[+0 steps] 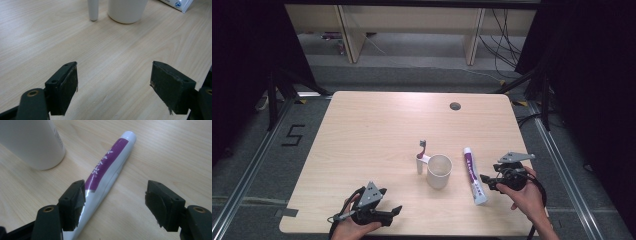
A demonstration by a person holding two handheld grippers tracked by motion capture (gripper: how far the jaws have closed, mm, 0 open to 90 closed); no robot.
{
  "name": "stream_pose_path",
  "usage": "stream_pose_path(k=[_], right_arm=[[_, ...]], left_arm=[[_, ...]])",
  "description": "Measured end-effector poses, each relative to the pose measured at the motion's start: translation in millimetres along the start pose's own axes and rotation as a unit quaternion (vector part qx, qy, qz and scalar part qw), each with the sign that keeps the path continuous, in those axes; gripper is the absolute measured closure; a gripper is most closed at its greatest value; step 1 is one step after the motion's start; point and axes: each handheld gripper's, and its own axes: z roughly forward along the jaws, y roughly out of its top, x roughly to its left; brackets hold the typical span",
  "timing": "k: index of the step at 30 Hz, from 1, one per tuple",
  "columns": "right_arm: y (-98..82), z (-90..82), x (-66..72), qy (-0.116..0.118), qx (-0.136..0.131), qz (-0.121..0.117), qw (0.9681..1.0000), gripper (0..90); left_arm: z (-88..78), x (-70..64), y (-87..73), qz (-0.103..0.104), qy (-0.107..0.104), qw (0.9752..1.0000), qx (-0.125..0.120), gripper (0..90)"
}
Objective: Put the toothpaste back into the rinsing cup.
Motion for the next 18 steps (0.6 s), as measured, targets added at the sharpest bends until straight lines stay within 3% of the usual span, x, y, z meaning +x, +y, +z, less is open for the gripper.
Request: stream_pose_path(k=[1,2,4,6,7,9,10,12,14,15,16,18], right_arm=[[0.3,3.0,-0.7,0.002,-0.006,-0.015,0.9999,34.6],[-0.1,6.3,2.7,0.002,-0.015,-0.002,0.9999,36.9],[1.5,4.5,6.4,0.009,0.007,-0.005,0.9999,41.6],[1.1,8.1,5.7,0.012,-0.021,-0.047,0.9986,49.0],[2.1,4.3,8.6,0.023,0.003,-0.034,0.9992,53.7],[1.2,4.7,14.2,0.029,-0.004,-0.032,0.9990,62.2],[2.4,3.3,13.0,0.033,0.005,-0.046,0.9984,65.9],[1.4,4.8,18.4,0.042,0.001,-0.040,0.9983,72.7],[0.5,9.3,18.0,0.043,-0.012,-0.064,0.9970,77.0],[0.2,9.2,20.7,0.051,-0.002,-0.051,0.9974,78.9],[-0.3,12.1,20.1,0.053,-0.007,-0.068,0.9963,80.7],[-1.1,15.7,24.2,0.062,0.000,-0.065,0.9960,84.3]], left_arm=[[0.2,-0.1,-0.1,0.001,0.000,1.0000,0.000,21.6],[1.0,-0.8,-0.2,-0.004,-0.001,1.0000,-0.004,21.6],[1.2,-0.9,-0.2,-0.005,-0.001,1.0000,-0.003,21.6],[0.9,-1.3,-0.3,-0.006,0.001,1.0000,-0.004,21.6],[0.0,0.0,0.1,0.001,0.000,1.0000,0.001,21.7],[0.0,-0.3,0.2,0.001,0.001,1.0000,0.000,21.6],[0.1,-1.4,0.1,-0.003,0.000,1.0000,-0.001,21.6],[0.0,-1.7,0.1,-0.002,0.000,1.0000,0.001,21.6],[0.7,-1.5,0.3,-0.001,-0.001,1.0000,-0.002,21.7],[0.8,-1.6,0.3,0.000,-0.001,1.0000,-0.001,21.7],[1.5,-2.7,0.0,-0.006,-0.002,1.0000,-0.006,21.7],[1.2,-2.9,-0.2,-0.006,-0.001,1.0000,-0.003,21.7]])
